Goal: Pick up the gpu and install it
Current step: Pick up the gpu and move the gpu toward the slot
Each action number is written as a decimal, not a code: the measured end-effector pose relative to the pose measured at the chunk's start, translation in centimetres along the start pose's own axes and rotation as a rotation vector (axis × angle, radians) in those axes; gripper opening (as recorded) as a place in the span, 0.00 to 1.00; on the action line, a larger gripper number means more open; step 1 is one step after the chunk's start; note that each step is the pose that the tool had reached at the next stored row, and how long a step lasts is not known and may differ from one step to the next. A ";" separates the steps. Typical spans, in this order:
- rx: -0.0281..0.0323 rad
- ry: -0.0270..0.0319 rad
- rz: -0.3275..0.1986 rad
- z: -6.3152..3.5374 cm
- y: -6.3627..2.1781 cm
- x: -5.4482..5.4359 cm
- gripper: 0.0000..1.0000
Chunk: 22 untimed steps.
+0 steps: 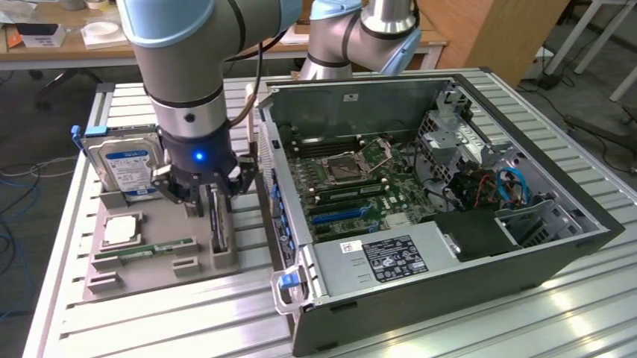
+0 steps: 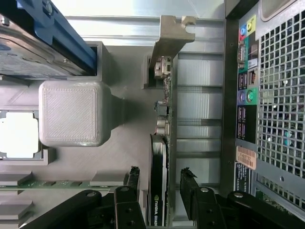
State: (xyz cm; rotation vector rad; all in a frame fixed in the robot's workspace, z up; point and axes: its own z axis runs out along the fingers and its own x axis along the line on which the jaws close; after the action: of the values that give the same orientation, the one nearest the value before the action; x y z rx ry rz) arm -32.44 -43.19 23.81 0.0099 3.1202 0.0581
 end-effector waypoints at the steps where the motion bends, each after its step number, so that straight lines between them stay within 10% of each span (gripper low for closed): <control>1: -0.0001 0.0000 0.000 0.11 0.02 0.0 0.47; 22: 0.0001 0.0001 0.000 0.97 1.11 0.3 0.47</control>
State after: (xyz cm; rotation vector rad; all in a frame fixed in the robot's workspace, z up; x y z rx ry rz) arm -32.72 -42.04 22.88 0.0100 3.1203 0.0579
